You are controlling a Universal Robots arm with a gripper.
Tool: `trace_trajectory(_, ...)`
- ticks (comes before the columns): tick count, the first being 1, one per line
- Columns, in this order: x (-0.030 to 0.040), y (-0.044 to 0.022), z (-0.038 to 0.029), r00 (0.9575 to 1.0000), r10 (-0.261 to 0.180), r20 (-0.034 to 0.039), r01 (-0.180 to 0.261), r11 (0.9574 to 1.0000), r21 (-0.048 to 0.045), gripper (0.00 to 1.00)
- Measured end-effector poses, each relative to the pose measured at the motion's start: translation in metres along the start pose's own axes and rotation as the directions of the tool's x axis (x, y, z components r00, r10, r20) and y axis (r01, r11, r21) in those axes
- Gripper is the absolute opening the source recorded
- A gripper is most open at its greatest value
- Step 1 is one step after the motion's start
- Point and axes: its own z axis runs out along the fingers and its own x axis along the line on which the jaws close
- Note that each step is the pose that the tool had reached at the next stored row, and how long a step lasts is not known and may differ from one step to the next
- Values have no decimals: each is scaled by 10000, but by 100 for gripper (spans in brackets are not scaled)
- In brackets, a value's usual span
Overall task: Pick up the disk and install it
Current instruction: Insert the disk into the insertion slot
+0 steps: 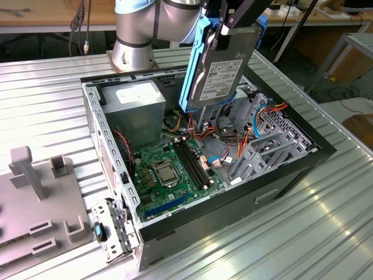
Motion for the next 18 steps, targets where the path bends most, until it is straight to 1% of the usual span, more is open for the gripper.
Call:
trace_trajectory(3, 15, -65, 3, 10000, -1, -3, 1, 10000, -1, 37)
trace_trajectory(6, 62, -75, 5, 10000, 0, -9, 0, 10000, -1, 37)
trace_trajectory(11, 239, -84, 16, 10000, 0, -5, 0, 10000, 0, 37)
trace_trajectory(12, 283, -88, 17, 10000, -1, -8, 1, 10000, -1, 37)
trace_trajectory(15, 354, -102, 22, 10000, 0, -5, 0, 10000, 1, 37)
trace_trajectory(18, 386, -147, 27, 10000, 0, -7, 0, 10000, 0, 37)
